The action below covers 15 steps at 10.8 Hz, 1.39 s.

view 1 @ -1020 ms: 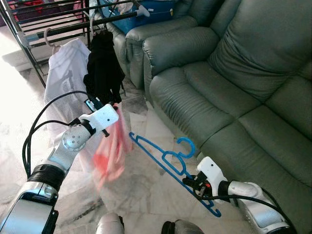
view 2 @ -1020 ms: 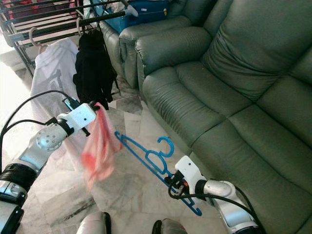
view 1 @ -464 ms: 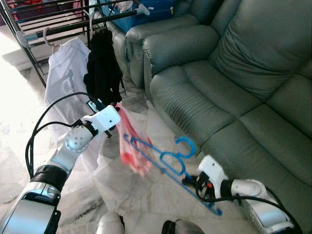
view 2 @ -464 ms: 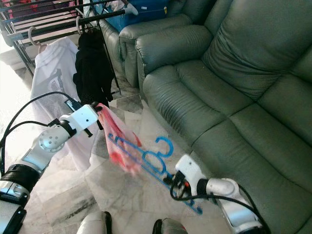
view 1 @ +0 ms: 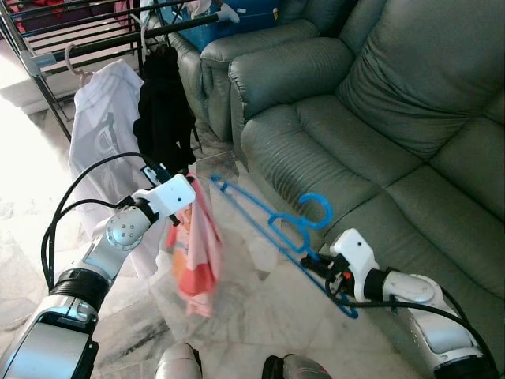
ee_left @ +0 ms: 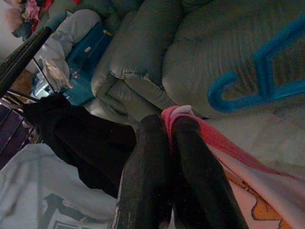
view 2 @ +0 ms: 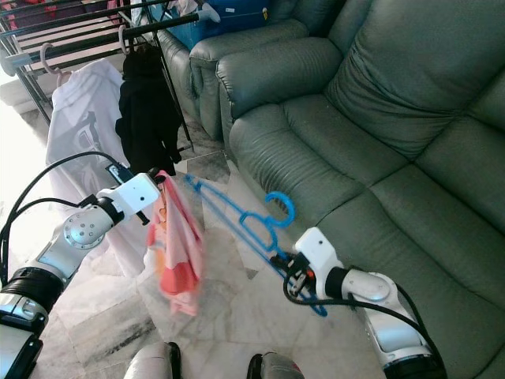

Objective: Hang hanger

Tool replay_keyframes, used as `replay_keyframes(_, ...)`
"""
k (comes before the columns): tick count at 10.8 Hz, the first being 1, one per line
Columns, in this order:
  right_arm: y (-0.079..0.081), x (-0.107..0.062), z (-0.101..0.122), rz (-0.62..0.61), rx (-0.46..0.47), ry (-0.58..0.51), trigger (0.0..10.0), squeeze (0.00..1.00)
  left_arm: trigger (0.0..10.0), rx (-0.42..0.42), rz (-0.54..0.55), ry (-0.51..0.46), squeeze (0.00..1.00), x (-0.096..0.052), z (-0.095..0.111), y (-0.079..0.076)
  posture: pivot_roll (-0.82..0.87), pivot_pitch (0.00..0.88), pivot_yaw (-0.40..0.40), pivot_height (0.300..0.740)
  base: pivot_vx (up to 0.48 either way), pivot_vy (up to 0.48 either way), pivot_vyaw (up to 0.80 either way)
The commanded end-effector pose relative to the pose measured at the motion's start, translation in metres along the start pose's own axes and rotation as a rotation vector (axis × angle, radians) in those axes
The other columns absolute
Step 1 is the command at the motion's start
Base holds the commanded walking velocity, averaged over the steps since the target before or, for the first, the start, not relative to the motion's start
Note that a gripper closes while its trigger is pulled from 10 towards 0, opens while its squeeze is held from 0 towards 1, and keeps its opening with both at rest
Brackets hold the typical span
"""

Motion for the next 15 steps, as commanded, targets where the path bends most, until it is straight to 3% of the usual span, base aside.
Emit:
replay_keyframes(1, 0.005, -0.002, 0.002, 0.034, -0.002, -0.002, 10.0, 0.0, 10.0, 0.013, -0.006, -0.019, 0.0, 0.0, 0.004, -0.001, -0.05, 0.11, -0.027, 0.74, 0.0, 0.0, 0.0)
replay_keyframes(5, 0.014, -0.006, -0.01, 0.109, 0.025, 0.062, 10.0, 0.0, 10.0, 0.008, -0.003, -0.045, 0.0, 0.002, 0.009, 0.001, -0.05, 0.108, -0.023, 0.74, 0.0, 0.0, 0.0)
replay_keyframes(7, 0.01, -0.005, -0.008, 0.09, 0.02, 0.058, 10.0, 0.0, 10.0, -0.008, -0.023, -0.087, 0.0, 0.002, 0.016, 0.0, -0.05, 0.107, -0.022, 0.74, 0.0, 0.0, 0.0)
replay_keyframes(10, -0.001, -0.018, -0.014, 0.067, 0.017, 0.108, 10.0, 0.0, 10.0, 0.021, 0.008, 0.006, 0.0, -0.001, -0.003, 0.002, -0.06, 0.107, -0.023, 0.74, 0.0, 0.0, 0.0)
replay_keyframes(12, -0.01, -0.025, -0.023, 0.04, 0.02, 0.162, 10.0, 0.0, 10.0, 0.0, 0.009, -0.033, 0.0, 0.0, 0.005, 0.002, -0.06, 0.107, -0.025, 0.74, 0.0, 0.0, 0.0)
replay_keyframes(15, -0.011, -0.018, -0.022, 0.038, 0.023, 0.157, 10.0, 0.0, 10.0, -0.029, -0.016, -0.073, 0.0, -0.001, 0.012, -0.006, -0.05, 0.11, -0.031, 0.74, 0.0, 0.0, 0.0)
Point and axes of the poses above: a point about 5 cm out from each wrist's last joint towards the gripper, its own x axis pointing out of the wrist towards the gripper, its own z axis along the axis of the wrist's last joint, y = z × x, the point moved 4 cm from there along x, pointing out of the wrist towards the gripper, and after that the axes turned 14 degrees about x, right-handed, at the moved point
